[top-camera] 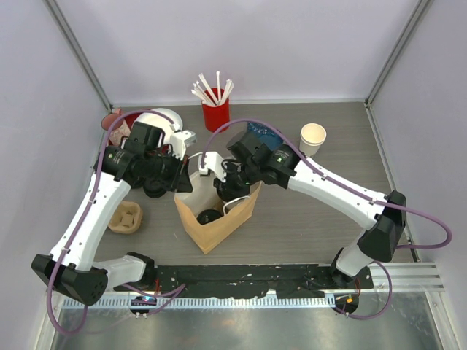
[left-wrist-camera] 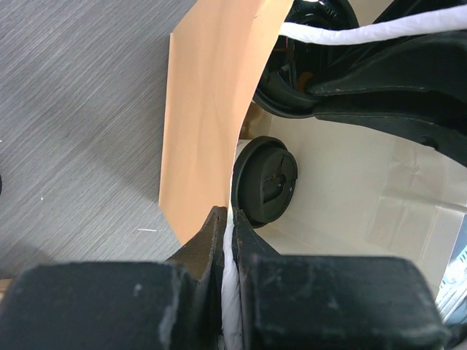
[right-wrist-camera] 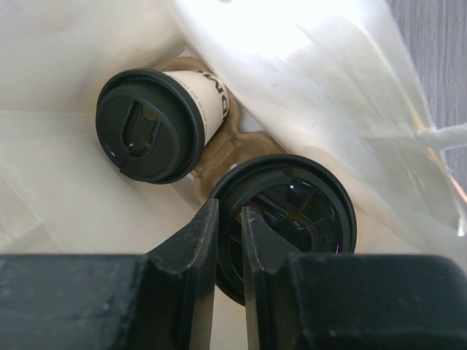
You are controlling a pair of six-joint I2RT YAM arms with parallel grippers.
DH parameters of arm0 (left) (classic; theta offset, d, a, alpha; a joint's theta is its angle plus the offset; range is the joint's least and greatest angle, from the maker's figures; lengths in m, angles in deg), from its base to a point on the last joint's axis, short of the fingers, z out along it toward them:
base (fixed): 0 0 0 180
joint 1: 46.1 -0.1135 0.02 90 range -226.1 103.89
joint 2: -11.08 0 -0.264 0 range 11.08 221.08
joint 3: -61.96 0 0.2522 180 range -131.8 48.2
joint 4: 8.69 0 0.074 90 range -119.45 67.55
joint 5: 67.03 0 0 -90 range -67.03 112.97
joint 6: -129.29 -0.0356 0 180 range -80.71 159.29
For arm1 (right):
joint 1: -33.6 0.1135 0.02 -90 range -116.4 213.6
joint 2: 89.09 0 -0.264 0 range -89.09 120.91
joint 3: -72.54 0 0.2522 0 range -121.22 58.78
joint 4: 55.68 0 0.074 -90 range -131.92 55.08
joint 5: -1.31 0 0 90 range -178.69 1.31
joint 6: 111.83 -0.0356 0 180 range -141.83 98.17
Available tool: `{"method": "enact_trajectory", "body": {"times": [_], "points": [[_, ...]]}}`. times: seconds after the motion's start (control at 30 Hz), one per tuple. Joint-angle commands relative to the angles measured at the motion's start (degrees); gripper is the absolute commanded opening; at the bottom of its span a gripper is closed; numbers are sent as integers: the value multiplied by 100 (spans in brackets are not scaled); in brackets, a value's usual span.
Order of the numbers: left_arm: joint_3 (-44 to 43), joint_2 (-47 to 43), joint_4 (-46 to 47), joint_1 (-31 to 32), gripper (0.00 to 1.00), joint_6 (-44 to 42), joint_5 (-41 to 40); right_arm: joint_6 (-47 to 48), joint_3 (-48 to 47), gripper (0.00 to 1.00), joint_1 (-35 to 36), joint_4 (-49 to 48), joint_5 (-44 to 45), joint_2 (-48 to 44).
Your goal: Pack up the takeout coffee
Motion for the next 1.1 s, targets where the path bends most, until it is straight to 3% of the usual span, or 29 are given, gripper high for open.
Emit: {"method": "enact_trajectory", "body": {"times": [0.0, 1.07], "points": [[-36, -44, 203, 12, 0, -66, -47, 108, 210, 1, -7, -349, -138, -67], [-54, 44, 194, 21, 0, -163, -117, -94, 1441, 1, -104, -1289, -200, 267]]}}
